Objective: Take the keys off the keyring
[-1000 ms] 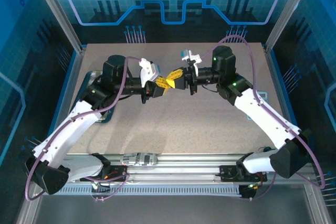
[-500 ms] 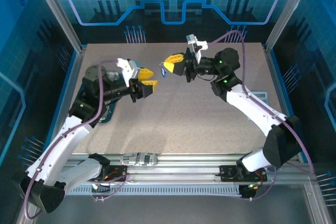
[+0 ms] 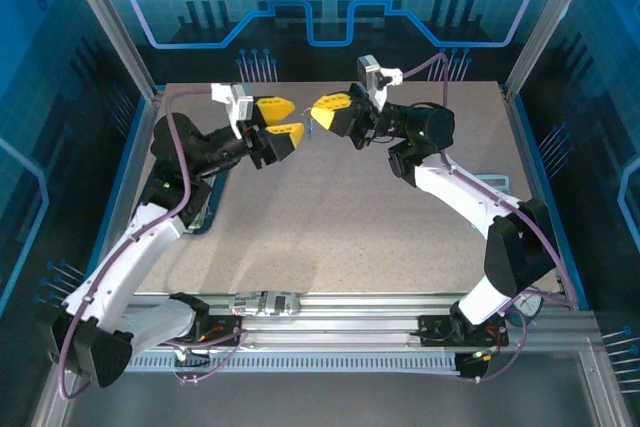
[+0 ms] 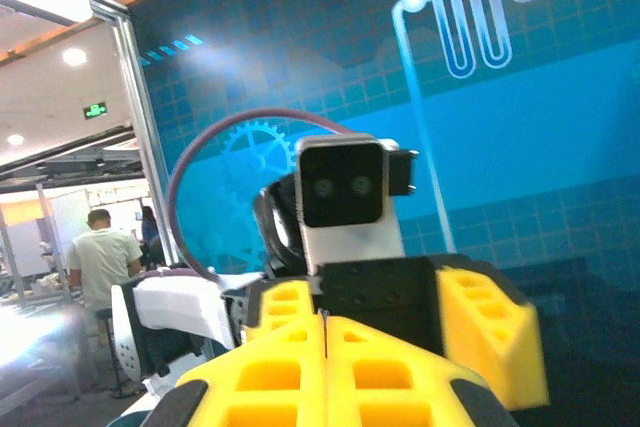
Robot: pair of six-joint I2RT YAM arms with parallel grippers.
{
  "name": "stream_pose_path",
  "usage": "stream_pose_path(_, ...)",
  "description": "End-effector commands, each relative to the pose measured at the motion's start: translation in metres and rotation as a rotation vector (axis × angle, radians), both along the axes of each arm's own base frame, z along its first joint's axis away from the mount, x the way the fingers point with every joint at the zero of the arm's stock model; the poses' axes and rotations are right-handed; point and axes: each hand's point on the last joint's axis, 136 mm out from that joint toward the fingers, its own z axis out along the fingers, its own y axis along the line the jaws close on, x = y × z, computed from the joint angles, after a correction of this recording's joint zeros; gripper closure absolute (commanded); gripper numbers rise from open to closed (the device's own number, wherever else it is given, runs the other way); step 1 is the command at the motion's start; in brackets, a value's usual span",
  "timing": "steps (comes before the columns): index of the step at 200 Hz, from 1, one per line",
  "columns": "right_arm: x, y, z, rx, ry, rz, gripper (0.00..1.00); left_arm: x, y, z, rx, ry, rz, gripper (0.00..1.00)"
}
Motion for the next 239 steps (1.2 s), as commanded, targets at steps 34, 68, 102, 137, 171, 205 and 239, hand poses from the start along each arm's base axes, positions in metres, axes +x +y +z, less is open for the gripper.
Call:
stream_pose_path(34, -0.013, -0.001, 0.016, 0.057, -0.055, 0.034, 0.97, -0.022, -0.006, 0.041, -0.112, -0.11, -0.171, 0.36)
stream_pose_path(68, -0.014, 0.0, 0.017, 0.056, -0.055, 0.039, 0.97, -0.029, -0.009, 0.046, -0.129, -0.114, -0.234, 0.35)
stream_pose_path(102, -0.014, 0.001, 0.017, 0.059, -0.052, 0.039, 0.98, -0.029, -0.01, 0.044, -0.12, -0.104, -0.251, 0.35)
stream_pose_path(137, -0.018, 0.003, 0.019, 0.061, -0.062, 0.048, 0.98, -0.027, -0.013, 0.043, -0.111, -0.098, -0.254, 0.39)
stream_pose_path(171, -0.02, 0.006, 0.021, 0.063, -0.064, 0.06, 0.98, -0.028, -0.018, 0.043, -0.109, -0.097, -0.291, 0.5)
stream_pose_path(205, -0.018, 0.006, 0.022, 0.064, -0.065, 0.059, 0.98, -0.026, -0.019, 0.041, -0.107, -0.091, -0.298, 0.69)
stream_pose_path(239, -0.016, 0.005, 0.022, 0.066, -0.066, 0.051, 0.98, -0.027, -0.019, 0.039, -0.104, -0.092, -0.303, 0.82)
